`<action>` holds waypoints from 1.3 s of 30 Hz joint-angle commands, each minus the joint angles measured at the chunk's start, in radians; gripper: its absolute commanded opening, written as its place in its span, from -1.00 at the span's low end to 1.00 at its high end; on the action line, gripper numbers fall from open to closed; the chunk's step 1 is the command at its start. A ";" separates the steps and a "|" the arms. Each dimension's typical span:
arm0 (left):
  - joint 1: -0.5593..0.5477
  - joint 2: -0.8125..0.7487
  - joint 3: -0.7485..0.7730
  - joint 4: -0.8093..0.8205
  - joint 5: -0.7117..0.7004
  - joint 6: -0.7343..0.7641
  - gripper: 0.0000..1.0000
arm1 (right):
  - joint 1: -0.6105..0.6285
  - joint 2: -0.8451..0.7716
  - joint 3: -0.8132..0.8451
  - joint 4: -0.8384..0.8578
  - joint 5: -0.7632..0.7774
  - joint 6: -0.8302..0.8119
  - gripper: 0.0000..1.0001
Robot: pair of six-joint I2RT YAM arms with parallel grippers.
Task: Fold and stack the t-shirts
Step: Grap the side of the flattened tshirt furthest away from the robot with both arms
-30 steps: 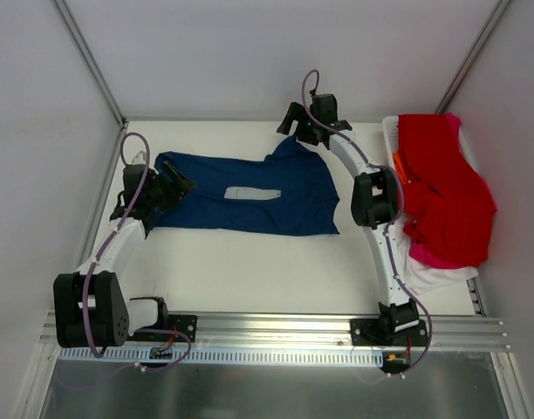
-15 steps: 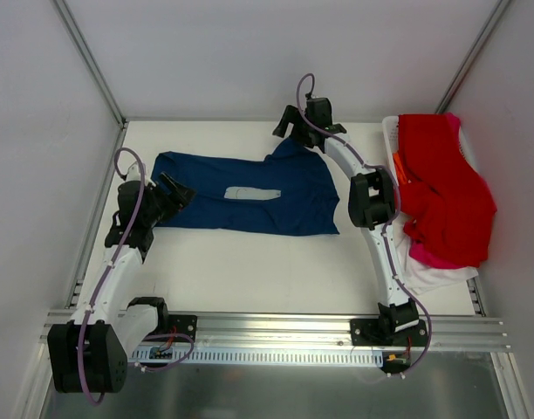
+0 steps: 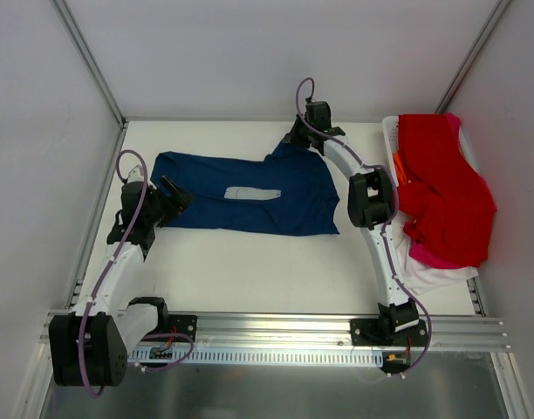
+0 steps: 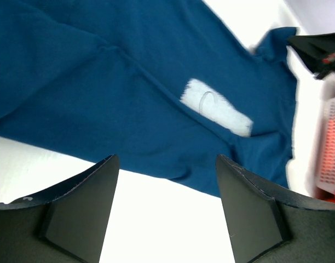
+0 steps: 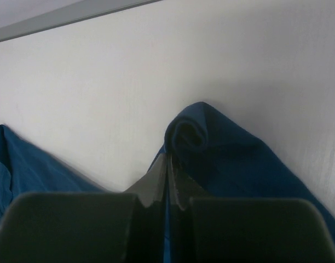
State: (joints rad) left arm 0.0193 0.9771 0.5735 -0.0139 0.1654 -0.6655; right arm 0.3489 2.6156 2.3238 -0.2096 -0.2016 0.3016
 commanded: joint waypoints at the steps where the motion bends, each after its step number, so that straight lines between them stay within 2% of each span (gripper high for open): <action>1: -0.002 0.038 0.023 -0.004 -0.081 0.046 0.43 | 0.005 0.004 0.025 0.038 0.004 -0.005 -0.99; 6: 0.004 0.219 0.155 0.009 -0.291 0.092 0.43 | 0.005 -0.034 -0.013 0.033 -0.007 -0.018 -0.99; 12: 0.053 0.564 0.497 -0.012 -0.274 0.115 0.38 | -0.002 -0.129 -0.158 0.125 -0.018 -0.041 -0.99; 17: 0.088 0.819 0.774 -0.027 -0.330 0.162 0.38 | -0.007 -0.108 -0.159 0.185 -0.081 -0.015 -0.99; 19: 0.106 0.932 0.907 -0.104 -0.337 0.161 0.38 | -0.008 -0.088 -0.162 0.220 -0.110 0.008 -0.99; 22: 0.128 1.030 1.029 -0.155 -0.342 0.159 0.38 | -0.007 -0.059 -0.165 0.269 -0.140 0.031 -0.99; 25: 0.130 1.110 1.121 -0.165 -0.337 0.165 0.40 | -0.017 -0.026 -0.170 0.320 -0.192 0.083 -0.99; 30: 0.131 1.198 1.253 -0.181 -0.213 0.153 0.43 | -0.048 -0.002 -0.195 0.410 -0.251 0.163 -0.99; 34: 0.133 1.247 1.293 -0.198 -0.170 0.145 0.45 | -0.050 0.014 -0.178 0.423 -0.272 0.174 -0.99; 39: 0.131 1.240 1.267 -0.205 -0.175 0.133 0.44 | -0.057 0.031 -0.159 0.414 -0.280 0.189 -0.99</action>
State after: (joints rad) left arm 0.1513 2.2238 1.8256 -0.2001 -0.0326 -0.5282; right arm 0.2874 2.6461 2.1361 0.1467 -0.4446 0.4664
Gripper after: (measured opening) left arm 0.722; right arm 0.009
